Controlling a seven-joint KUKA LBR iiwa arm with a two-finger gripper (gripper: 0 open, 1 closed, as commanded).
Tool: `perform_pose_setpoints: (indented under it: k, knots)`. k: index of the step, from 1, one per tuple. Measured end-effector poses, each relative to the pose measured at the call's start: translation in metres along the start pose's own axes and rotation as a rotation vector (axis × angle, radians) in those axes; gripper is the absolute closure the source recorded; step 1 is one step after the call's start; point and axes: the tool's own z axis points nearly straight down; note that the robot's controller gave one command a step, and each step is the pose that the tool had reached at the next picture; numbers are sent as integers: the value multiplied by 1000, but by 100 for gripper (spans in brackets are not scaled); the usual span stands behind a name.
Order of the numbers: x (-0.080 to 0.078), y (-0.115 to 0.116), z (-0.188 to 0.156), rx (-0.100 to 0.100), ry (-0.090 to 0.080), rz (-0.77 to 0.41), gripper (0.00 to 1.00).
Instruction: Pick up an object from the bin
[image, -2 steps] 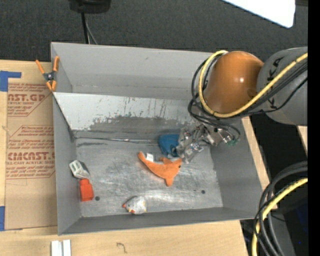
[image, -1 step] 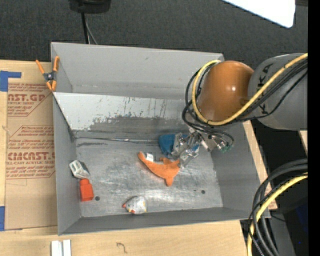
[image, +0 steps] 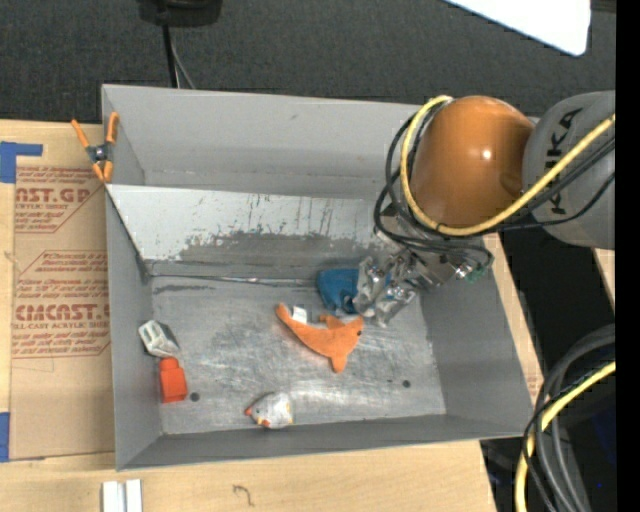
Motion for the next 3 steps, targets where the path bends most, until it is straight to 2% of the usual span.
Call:
perform_pose_setpoints:
  k: [1, 2, 3]
  knots:
    - [5, -11, -47, 5, -6, -132, 100]
    - [4, -14, 6, 6, -9, 119, 0]
    - [4, -16, 54, 3, -5, -34, 0]
